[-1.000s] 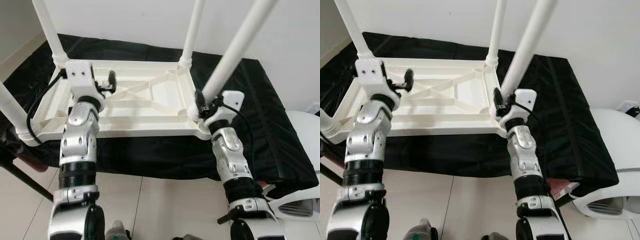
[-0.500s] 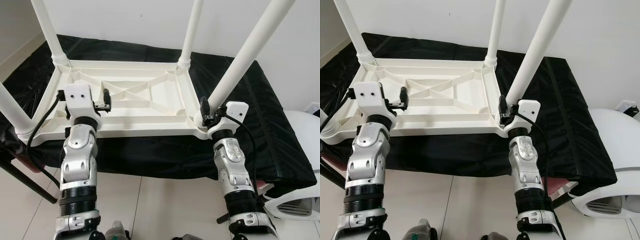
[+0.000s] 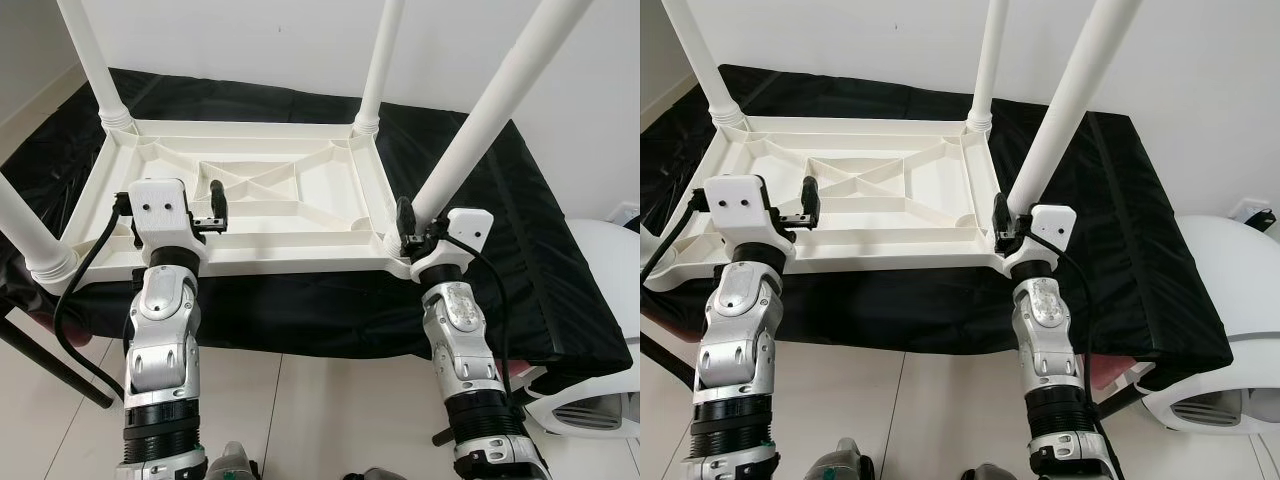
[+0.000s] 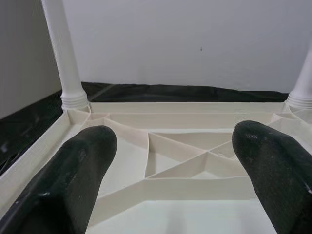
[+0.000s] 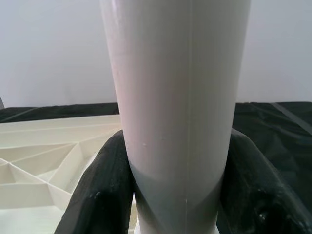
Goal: Building children table
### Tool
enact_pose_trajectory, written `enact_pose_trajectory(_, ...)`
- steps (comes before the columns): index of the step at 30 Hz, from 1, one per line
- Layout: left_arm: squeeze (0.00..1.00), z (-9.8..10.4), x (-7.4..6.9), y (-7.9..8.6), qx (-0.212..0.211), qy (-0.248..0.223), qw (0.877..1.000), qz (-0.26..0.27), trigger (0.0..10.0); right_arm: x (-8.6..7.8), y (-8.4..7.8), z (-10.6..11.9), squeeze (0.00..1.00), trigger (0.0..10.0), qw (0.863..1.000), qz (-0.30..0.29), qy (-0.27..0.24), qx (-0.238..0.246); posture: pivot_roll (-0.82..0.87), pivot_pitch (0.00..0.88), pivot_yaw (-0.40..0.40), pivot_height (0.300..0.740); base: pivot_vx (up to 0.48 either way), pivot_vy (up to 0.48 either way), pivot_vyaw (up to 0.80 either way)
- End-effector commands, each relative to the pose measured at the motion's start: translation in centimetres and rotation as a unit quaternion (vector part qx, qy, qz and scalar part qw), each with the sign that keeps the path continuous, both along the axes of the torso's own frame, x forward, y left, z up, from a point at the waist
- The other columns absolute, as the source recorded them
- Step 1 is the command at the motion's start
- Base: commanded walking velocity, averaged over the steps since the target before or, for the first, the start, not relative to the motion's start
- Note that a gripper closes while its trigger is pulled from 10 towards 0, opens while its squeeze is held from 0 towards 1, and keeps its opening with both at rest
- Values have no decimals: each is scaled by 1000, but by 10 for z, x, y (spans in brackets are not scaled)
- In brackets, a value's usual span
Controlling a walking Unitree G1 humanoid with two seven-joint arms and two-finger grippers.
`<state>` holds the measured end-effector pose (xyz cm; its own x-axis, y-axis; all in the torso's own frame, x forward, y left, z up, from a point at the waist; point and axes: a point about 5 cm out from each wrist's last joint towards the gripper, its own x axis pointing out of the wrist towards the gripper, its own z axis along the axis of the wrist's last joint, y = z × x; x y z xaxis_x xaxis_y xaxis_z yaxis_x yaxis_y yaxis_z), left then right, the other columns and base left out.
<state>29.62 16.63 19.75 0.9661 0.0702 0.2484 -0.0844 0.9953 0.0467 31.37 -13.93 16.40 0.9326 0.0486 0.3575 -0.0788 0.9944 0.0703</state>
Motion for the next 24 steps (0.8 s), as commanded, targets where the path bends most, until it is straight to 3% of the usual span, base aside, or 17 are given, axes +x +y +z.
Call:
enact_pose_trajectory(1,0,3,-2,-1,3,-10,1000,19,10000,-2,1,3,0,10000,1000,-2,-8,1,62,0,-43,740,0,0,0)
enact_pose_trajectory(7,0,6,-5,-3,33,-17,999,-1,10000,-3,1,6,0,10000,1000,-3,-11,0,61,0,-35,740,0,0,0)
enact_pose_trajectory(24,0,11,-7,-7,41,-42,998,-23,10000,-3,-2,6,0,10000,1000,-6,-10,-8,60,0,-37,740,0,0,0)
